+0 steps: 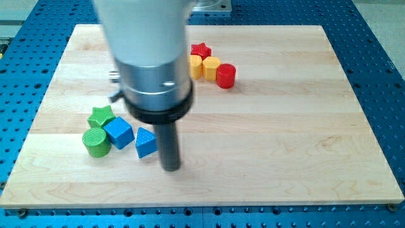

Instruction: Slide the yellow blocks diagonally to the top right of the blue cube

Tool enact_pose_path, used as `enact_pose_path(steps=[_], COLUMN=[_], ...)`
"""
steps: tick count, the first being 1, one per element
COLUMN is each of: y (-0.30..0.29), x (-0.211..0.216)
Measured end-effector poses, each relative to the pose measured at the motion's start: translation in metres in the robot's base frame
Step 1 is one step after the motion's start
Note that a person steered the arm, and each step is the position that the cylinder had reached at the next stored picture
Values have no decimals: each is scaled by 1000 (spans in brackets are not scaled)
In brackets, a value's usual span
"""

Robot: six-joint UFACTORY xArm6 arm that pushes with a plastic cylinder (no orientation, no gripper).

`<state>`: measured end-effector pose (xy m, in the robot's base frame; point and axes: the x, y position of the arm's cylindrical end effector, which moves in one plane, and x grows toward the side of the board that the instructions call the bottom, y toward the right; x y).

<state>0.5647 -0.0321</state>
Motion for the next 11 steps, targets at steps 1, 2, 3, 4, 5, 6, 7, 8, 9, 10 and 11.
enact_pose_path(steps=[1, 2, 3, 4, 5, 6, 7, 8, 9, 10, 11], y=[55, 124, 193, 200, 184, 132, 109, 77, 62, 34, 40], x=[0, -33, -108, -202, -223, -224, -220, -222, -220, -201, -235])
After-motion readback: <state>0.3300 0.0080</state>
